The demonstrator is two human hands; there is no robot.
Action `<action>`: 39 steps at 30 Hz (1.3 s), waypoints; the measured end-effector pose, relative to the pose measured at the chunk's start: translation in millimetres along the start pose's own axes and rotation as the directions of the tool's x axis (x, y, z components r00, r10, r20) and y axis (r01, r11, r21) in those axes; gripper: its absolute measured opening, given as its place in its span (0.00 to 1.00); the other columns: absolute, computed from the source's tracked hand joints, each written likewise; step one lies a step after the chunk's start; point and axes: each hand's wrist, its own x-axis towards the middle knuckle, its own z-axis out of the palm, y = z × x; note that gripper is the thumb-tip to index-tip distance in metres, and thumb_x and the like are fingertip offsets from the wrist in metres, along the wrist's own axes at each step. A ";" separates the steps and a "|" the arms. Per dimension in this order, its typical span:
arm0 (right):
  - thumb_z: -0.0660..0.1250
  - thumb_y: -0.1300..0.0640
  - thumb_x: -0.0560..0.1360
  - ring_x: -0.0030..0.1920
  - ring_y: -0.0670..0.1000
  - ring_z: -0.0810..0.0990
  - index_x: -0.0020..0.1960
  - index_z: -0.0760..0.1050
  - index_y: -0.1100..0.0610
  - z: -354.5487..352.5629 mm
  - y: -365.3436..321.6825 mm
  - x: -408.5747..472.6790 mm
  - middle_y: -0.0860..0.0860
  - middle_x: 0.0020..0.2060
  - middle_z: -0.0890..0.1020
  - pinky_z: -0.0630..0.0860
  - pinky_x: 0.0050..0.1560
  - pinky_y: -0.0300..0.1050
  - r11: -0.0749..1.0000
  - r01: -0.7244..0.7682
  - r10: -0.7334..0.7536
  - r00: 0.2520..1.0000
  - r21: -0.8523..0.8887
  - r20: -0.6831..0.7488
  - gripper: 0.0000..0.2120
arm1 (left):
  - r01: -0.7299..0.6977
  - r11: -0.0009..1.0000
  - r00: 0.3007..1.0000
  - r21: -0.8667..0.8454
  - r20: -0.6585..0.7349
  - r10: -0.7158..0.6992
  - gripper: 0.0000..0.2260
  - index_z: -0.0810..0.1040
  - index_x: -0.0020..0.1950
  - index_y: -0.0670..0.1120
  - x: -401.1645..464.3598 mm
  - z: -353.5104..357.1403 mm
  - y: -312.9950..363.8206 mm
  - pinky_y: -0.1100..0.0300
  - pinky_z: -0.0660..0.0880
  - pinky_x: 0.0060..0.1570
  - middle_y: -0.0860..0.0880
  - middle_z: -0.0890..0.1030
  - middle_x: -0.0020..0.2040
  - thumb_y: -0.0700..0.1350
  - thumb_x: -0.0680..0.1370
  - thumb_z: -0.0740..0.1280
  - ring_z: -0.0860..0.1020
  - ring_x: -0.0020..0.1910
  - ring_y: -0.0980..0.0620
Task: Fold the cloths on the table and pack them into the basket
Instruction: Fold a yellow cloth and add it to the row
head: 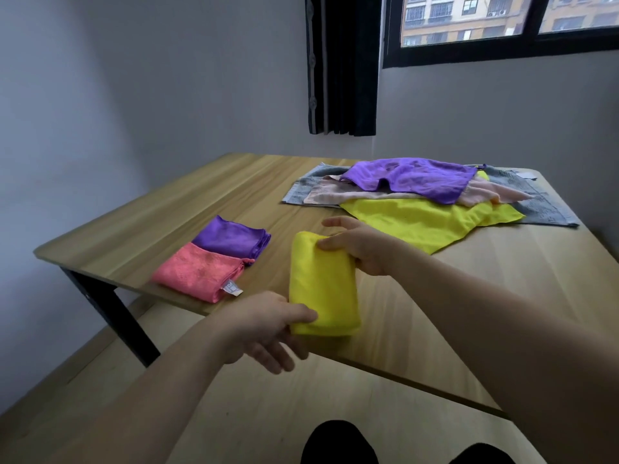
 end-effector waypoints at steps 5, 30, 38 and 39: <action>0.71 0.44 0.71 0.59 0.56 0.74 0.72 0.62 0.54 24.4 5.2 9.4 0.54 0.67 0.67 0.78 0.55 0.52 0.774 -0.047 -0.048 0.990 -0.632 -0.133 0.35 | 0.070 0.845 0.907 0.530 -0.387 0.168 0.15 0.81 0.43 0.40 16.7 -44.5 -4.6 0.60 0.72 0.33 0.45 0.83 0.35 0.53 0.75 0.65 0.78 0.31 0.48; 0.56 0.64 0.75 0.32 0.58 0.80 0.48 0.73 0.64 64.3 7.5 -1.1 0.60 0.45 0.76 0.79 0.26 0.46 0.644 -0.214 0.123 0.976 -0.734 -0.177 0.08 | 0.016 0.375 0.847 0.927 -0.212 0.488 0.15 0.72 0.65 0.55 83.8 -99.4 -5.4 0.47 0.57 0.66 0.51 0.71 0.67 0.52 0.79 0.62 0.65 0.67 0.46; 0.66 0.62 0.77 0.37 0.55 0.78 0.63 0.66 0.66 53.4 5.5 -1.7 0.61 0.42 0.76 0.80 0.42 0.50 0.764 -0.332 0.368 0.928 -0.553 -0.050 0.18 | 0.024 0.307 0.864 0.951 -0.175 0.473 0.14 0.71 0.66 0.60 84.6 -100.5 -14.0 0.45 0.55 0.67 0.53 0.69 0.70 0.55 0.81 0.60 0.62 0.69 0.47; 0.66 0.61 0.77 0.36 0.55 0.77 0.64 0.66 0.66 50.4 5.5 -3.9 0.61 0.41 0.76 0.80 0.41 0.49 0.777 -0.347 0.389 0.921 -0.526 -0.032 0.19 | 0.026 0.296 0.863 0.955 -0.171 0.475 0.14 0.71 0.67 0.60 85.5 -99.4 -13.4 0.45 0.55 0.67 0.53 0.69 0.70 0.54 0.81 0.60 0.62 0.69 0.47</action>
